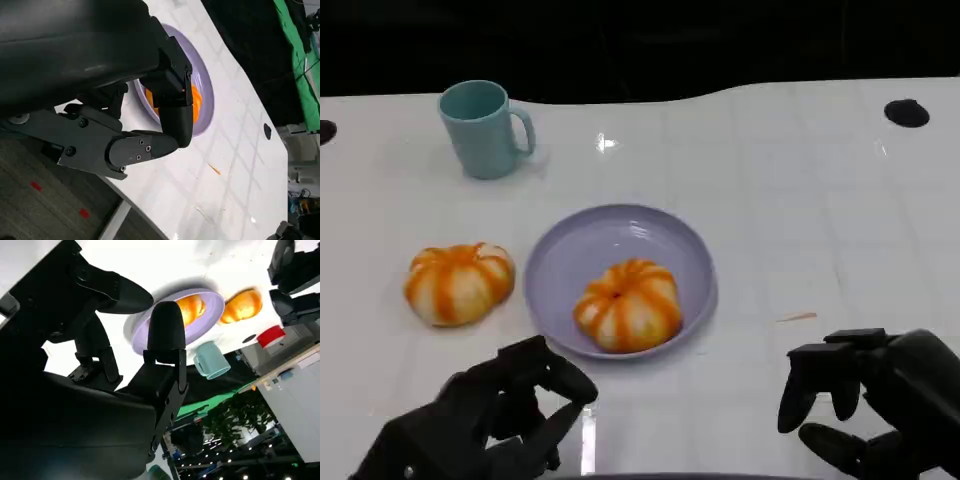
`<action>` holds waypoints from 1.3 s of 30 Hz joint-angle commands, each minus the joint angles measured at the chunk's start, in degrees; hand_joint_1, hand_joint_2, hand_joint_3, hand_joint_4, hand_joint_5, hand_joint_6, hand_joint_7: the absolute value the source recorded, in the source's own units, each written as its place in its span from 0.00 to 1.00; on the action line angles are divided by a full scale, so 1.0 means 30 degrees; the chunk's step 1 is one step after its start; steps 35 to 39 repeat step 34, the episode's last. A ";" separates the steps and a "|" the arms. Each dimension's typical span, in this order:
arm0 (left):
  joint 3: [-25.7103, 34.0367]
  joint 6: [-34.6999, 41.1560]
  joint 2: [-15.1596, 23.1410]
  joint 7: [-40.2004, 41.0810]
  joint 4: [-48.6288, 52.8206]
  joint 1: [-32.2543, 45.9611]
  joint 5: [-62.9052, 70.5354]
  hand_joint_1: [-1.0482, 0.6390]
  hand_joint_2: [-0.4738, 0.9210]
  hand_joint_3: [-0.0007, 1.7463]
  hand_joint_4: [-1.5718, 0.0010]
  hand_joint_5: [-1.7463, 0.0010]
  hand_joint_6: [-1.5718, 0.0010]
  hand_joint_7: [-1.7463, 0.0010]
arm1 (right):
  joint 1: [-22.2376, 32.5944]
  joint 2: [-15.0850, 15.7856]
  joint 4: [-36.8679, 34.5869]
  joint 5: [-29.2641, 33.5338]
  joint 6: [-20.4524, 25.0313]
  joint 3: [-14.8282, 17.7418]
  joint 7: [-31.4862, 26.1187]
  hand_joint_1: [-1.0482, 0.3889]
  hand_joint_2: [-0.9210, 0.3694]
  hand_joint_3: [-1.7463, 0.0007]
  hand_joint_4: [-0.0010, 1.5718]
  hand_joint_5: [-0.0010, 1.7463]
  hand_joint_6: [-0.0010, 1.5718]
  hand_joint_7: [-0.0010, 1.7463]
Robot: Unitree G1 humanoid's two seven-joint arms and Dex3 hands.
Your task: Grasp the bread from the table and place it into the plate.
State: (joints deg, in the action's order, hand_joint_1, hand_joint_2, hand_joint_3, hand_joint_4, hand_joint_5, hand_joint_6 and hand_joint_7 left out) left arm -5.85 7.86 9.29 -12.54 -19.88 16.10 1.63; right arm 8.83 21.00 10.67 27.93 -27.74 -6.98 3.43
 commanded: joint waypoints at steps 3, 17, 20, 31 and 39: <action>0.0267 -0.0384 0.0449 -0.0212 0.0257 -0.0045 -0.0073 0.43 1.00 0.27 0.56 0.00 0.61 0.26 | 0.0176 -0.0399 -0.0930 0.0580 -0.0186 0.0011 -0.1113 0.69 0.53 0.31 0.56 0.95 0.50 0.76; 0.0218 -0.1805 0.0620 -0.0042 0.1368 -0.0238 0.0324 0.44 0.98 0.27 0.53 0.00 0.59 0.28 | -0.0255 -0.0615 -0.1796 0.1667 -0.0108 -0.0138 -0.2405 0.76 0.61 0.28 0.63 0.93 0.56 0.75; 0.0262 -0.1769 0.0652 -0.0148 0.1416 -0.0291 0.0202 0.44 0.98 0.27 0.54 0.00 0.59 0.28 | -0.0365 -0.0626 -0.1932 0.1744 -0.0101 -0.0130 -0.2464 0.76 0.62 0.27 0.64 0.92 0.58 0.72; 0.0329 -0.1950 0.0654 -0.0209 0.1570 -0.0342 0.0034 0.45 0.98 0.28 0.53 0.00 0.59 0.28 | -0.0424 -0.0663 -0.1868 0.1765 0.0079 -0.0178 -0.2399 0.75 0.62 0.30 0.66 0.89 0.60 0.68; 0.0320 -0.2016 0.0705 -0.0161 0.1571 -0.0336 0.0164 0.45 0.97 0.30 0.54 0.00 0.58 0.28 | -0.0415 -0.0658 -0.1841 0.1820 0.0014 -0.0194 -0.2463 0.75 0.63 0.30 0.67 0.87 0.61 0.66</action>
